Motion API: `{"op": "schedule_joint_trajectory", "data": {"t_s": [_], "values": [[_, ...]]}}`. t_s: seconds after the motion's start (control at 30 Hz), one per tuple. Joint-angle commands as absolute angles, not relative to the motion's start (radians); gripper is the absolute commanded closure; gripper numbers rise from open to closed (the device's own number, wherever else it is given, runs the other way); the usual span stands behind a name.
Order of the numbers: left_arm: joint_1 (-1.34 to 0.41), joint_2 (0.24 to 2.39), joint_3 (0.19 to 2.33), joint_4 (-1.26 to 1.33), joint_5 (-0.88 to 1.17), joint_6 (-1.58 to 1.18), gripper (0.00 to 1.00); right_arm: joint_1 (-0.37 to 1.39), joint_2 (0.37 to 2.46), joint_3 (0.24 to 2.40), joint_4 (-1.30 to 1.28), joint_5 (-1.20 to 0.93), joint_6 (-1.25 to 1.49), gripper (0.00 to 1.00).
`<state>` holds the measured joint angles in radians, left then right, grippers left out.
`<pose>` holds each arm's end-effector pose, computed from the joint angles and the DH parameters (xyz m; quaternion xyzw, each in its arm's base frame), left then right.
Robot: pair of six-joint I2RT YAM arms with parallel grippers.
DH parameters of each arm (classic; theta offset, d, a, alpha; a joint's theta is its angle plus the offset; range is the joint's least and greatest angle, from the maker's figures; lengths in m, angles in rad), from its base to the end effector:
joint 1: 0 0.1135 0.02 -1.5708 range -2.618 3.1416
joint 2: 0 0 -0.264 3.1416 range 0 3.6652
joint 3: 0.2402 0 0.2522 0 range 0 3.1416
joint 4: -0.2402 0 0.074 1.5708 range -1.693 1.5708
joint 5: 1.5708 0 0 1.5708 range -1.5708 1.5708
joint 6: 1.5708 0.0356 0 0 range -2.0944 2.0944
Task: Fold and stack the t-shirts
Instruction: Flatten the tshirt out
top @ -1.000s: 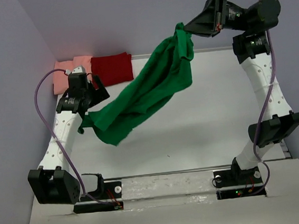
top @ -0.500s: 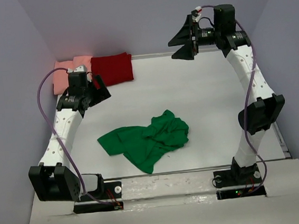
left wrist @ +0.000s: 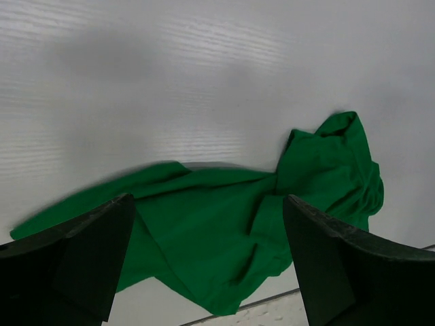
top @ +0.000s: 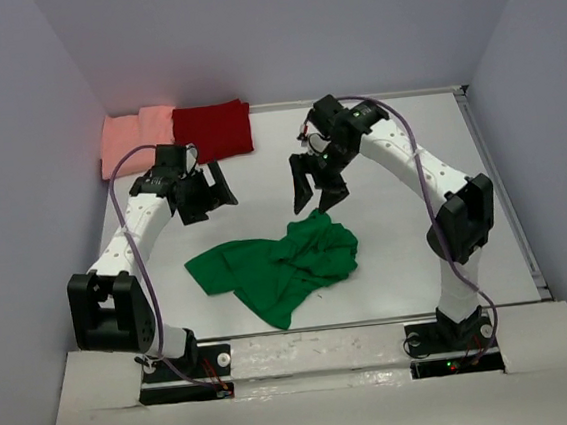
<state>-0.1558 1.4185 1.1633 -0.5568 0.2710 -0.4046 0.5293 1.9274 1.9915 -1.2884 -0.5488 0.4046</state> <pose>0.3014 -0.0570 0.2921 -0.0645 0.9195 -0.2221 0.3180 0.3257 0.2121 0.3383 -0.1057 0.9434 0.3130 0.0280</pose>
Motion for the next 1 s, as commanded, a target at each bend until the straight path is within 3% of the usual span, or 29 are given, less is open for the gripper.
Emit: {"op": "schedule_joint_trajectory", "data": {"t_s": [0.0, 0.27, 0.57, 0.73, 0.97], "values": [[-0.158, 1.411, 1.097, -0.620, 0.362, -0.423, 0.01, 0.574, 1.858, 1.925, -1.344, -0.411, 0.385, 0.29], [-0.147, 1.424, 0.990, -0.649, 0.504, -0.434, 0.01, 0.673, 1.712, 1.723, -1.247, -0.365, 0.391, 0.30], [-0.141, 1.397, 0.902, -0.649, 0.551, -0.466, 0.01, 0.903, 1.674, 1.666, -1.129, -0.253, 0.344, 0.29], [-0.144, 1.324, 0.865, -0.624, 0.551, -0.508, 0.01, 0.928, 1.620, 1.550, -0.981, -0.209, 0.353, 0.29], [-0.273, 1.103, 0.891, -0.701, 0.271, -0.437, 0.01, 0.853, 1.618, 1.486, -0.836, -0.233, 0.386, 0.27]]}}
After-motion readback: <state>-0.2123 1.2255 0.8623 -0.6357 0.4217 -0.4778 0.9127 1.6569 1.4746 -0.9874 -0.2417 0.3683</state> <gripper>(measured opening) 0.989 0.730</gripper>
